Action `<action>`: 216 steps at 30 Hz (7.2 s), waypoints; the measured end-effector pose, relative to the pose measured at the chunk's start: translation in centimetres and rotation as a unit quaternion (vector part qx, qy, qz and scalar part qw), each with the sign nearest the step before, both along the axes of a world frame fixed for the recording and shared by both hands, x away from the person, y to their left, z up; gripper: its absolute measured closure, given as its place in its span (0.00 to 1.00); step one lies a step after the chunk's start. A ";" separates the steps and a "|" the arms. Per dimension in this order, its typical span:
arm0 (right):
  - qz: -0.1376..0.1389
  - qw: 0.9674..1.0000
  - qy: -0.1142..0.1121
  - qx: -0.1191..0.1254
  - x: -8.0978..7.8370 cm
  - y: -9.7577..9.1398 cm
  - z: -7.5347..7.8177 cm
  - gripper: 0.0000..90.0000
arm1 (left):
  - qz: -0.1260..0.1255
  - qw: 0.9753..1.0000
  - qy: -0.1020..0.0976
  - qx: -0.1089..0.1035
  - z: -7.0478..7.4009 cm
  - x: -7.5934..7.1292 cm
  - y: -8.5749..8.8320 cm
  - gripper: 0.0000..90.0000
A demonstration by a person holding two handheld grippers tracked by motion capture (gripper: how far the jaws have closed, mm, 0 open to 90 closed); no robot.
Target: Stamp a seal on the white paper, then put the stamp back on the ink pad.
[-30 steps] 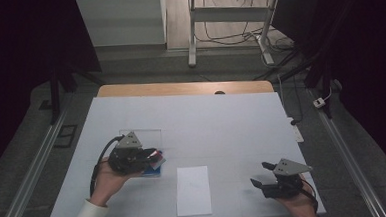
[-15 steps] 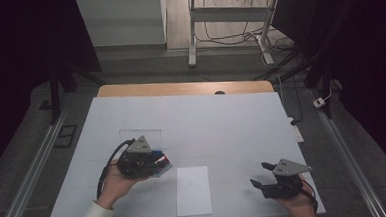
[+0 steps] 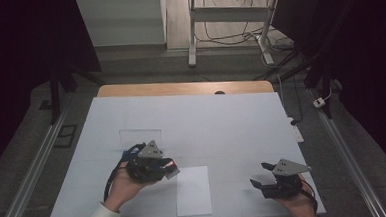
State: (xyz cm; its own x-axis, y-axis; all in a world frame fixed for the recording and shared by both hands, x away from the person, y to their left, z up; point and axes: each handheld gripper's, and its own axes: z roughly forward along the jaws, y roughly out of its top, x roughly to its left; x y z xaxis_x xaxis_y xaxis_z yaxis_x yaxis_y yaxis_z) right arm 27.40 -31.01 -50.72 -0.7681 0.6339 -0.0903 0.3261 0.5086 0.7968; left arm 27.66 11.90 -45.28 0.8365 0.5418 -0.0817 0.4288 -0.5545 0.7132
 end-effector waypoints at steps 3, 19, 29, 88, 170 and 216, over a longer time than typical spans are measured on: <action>-0.001 1.000 0.004 -0.001 0.0 0.0 -0.1 0.29 | -0.002 1.000 0.001 -0.003 -0.1 -0.1 -0.3 0.78; -0.001 1.000 0.006 -0.002 0.1 0.0 -0.2 0.29 | -0.020 1.000 0.008 0.004 -1.0 -0.3 -2.2 0.78; 0.000 1.000 0.009 -0.003 0.1 0.1 -0.3 0.29 | -0.037 0.999 0.011 0.018 -1.7 -0.4 -3.8 0.78; 0.001 1.000 0.012 -0.006 0.1 0.1 -0.4 0.30 | -0.065 0.995 0.021 0.077 -4.1 0.4 -7.6 0.78; 0.000 1.000 0.005 -0.010 0.1 0.2 -0.2 0.30 | -0.023 0.998 -0.051 -0.019 1.4 -0.8 -2.8 0.78; 0.000 1.000 0.003 -0.005 0.1 0.1 -0.2 0.30 | 0.114 0.993 -0.025 0.013 0.1 2.0 6.2 0.78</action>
State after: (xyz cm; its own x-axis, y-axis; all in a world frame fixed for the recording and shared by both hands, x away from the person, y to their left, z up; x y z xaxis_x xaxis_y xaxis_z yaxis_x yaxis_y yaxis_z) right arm 27.49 -30.94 -50.96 -0.7683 0.6333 -0.0924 0.3313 0.5171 0.7892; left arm 29.64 18.12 -45.21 0.6943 0.7192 -0.0265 0.5102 -0.4659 0.7229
